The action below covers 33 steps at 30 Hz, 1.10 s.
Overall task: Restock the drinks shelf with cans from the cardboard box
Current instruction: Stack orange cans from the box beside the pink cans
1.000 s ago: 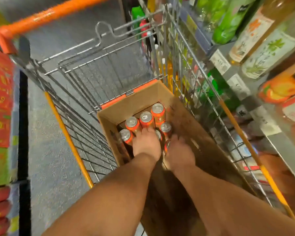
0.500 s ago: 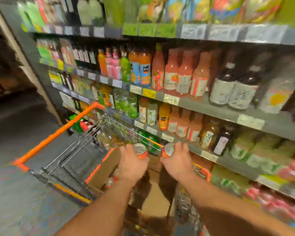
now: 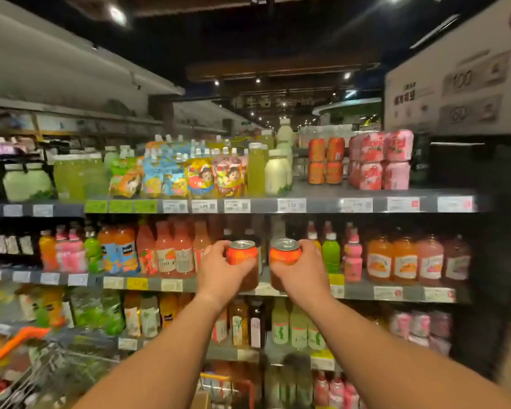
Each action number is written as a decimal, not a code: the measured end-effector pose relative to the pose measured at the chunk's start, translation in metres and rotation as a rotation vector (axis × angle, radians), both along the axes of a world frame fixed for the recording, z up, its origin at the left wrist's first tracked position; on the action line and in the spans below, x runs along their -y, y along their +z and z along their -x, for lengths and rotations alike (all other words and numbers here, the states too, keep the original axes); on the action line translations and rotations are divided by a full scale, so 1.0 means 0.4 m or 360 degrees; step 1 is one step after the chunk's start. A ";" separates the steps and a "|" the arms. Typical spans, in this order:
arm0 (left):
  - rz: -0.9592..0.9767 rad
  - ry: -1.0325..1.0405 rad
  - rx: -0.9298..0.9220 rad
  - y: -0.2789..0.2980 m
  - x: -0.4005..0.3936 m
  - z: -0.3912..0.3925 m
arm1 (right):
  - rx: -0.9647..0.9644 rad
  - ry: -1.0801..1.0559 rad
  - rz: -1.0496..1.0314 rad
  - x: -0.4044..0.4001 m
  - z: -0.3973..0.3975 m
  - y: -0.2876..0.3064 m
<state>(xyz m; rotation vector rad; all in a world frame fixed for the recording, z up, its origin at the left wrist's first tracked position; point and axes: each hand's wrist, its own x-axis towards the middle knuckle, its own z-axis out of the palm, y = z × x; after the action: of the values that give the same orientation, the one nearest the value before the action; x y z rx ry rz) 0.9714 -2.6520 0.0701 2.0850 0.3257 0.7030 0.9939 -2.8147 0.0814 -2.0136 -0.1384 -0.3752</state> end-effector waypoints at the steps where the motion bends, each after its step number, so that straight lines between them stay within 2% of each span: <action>1: -0.0002 -0.0062 0.0049 0.030 0.036 -0.008 | 0.0033 -0.0019 -0.0005 0.033 -0.001 0.026; 7: 0.0025 -0.0315 0.0229 0.172 0.193 -0.046 | 0.0166 -0.0199 0.0027 0.201 -0.011 0.147; 15: 0.0028 -0.0412 0.0332 0.297 0.285 -0.120 | 0.0261 -0.0416 -0.0069 0.308 -0.046 0.245; 24: 0.0056 -0.0372 0.0381 0.363 0.338 -0.302 | 0.0378 -0.0304 -0.0042 0.330 -0.182 0.313; 33: 0.0036 -0.0230 0.0308 0.429 0.373 -0.514 | 0.0430 -0.0254 0.0072 0.325 -0.459 0.368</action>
<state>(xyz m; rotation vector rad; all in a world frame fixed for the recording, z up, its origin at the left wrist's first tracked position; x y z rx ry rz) 1.1769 -2.8011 0.2417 1.9780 0.0736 0.8016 1.1774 -2.9446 0.2286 -2.0165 -0.1552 -0.7520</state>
